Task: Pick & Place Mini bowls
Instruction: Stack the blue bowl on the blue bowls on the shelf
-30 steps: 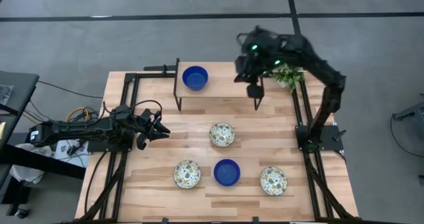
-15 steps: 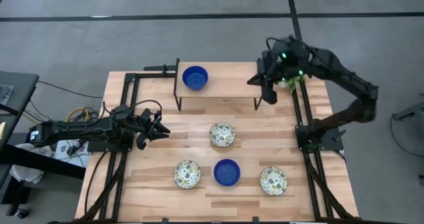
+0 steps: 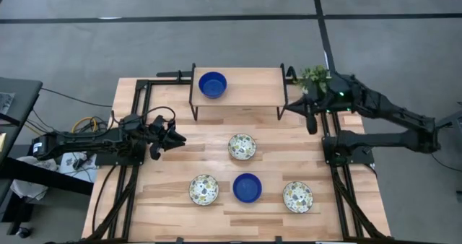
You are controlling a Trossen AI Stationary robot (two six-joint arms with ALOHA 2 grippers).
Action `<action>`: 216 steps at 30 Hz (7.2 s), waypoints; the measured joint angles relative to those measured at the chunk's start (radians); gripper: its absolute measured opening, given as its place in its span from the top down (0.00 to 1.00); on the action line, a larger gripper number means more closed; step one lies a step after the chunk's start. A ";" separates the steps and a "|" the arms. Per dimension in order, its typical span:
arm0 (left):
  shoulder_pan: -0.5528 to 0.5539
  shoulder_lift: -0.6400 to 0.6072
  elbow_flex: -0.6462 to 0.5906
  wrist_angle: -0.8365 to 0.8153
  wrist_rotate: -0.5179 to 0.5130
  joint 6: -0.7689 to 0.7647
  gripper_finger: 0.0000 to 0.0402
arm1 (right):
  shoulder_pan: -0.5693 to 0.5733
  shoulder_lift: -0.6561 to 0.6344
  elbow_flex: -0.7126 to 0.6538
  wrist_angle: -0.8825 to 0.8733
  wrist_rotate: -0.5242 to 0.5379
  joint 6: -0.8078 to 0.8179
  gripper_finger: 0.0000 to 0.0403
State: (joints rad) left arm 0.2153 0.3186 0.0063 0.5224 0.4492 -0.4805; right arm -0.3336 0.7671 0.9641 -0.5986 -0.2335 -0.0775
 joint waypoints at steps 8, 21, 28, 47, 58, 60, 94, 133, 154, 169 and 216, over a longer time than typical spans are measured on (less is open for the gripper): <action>0.000 0.114 0.064 0.000 0.000 -0.037 0.75 | -0.041 -0.284 -0.177 0.060 -0.005 0.085 1.00; 0.000 0.512 0.304 -0.001 0.052 -0.023 0.75 | -0.087 -0.632 -0.379 0.015 -0.034 0.276 1.00; -0.025 0.667 0.442 -0.001 0.121 -0.023 0.75 | -0.087 -0.729 -0.450 0.052 -0.059 0.301 1.00; -0.261 0.923 0.698 -0.162 0.094 -0.060 0.75 | -0.086 -0.765 -0.710 0.373 -0.085 0.411 1.00; -0.395 1.059 0.842 -0.317 -0.023 -0.051 0.75 | -0.086 -0.764 -0.789 0.425 -0.084 0.422 1.00; -0.420 1.087 0.864 -0.324 -0.066 -0.051 0.75 | -0.086 -0.764 -0.794 0.420 -0.081 0.422 1.00; -0.573 1.128 1.140 -0.624 -0.545 -0.158 0.75 | -0.087 -0.764 -0.793 0.396 -0.079 0.410 1.00; -0.550 1.490 1.440 -1.030 -0.568 -0.662 0.75 | -0.087 -0.764 -0.792 0.368 -0.080 0.407 1.00; -0.547 1.489 1.440 -1.020 -0.568 -0.647 0.75 | -0.087 -0.764 -0.792 0.368 -0.080 0.408 1.00; -0.556 1.489 1.440 -1.006 -0.567 -0.650 0.55 | -0.087 -0.764 -0.792 0.368 -0.080 0.410 1.00; -0.562 1.499 1.358 -0.950 -0.567 -0.624 0.54 | -0.087 -0.764 -0.792 0.368 -0.048 0.408 1.00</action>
State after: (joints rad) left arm -0.3462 1.8174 1.3640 -0.4271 -0.1177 -1.1049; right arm -0.4210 0.0032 0.1719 -0.2306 -0.2813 0.3302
